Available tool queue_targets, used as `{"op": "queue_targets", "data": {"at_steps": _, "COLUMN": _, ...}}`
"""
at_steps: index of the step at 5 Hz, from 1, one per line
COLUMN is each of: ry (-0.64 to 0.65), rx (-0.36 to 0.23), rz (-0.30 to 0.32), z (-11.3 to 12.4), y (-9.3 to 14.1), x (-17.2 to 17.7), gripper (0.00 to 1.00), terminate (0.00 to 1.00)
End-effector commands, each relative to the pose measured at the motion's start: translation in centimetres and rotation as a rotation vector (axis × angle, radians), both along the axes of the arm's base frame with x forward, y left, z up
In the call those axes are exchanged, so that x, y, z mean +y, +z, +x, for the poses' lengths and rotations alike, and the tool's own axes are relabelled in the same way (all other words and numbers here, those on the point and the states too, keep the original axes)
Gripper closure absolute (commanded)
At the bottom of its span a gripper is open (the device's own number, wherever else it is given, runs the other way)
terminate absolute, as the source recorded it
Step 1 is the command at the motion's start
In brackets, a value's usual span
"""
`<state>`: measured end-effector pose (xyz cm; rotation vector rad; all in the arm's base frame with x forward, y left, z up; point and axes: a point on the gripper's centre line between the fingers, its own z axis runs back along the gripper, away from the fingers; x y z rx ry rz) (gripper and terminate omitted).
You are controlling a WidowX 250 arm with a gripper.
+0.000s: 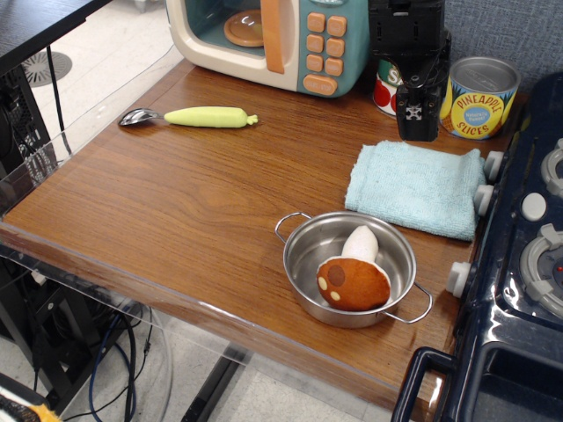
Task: Move the blue rag so that it's behind the silver pot.
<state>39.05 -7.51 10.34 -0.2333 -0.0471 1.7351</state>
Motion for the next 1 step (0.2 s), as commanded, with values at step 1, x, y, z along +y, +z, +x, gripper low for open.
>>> {"op": "queue_targets", "data": {"at_steps": 1, "ry": 0.006, "rx": -0.061, "rz": -0.010, "z": -1.16, "y": 2.67, "x": 0.27, "gripper": 0.00, "terminate": 1.00}}
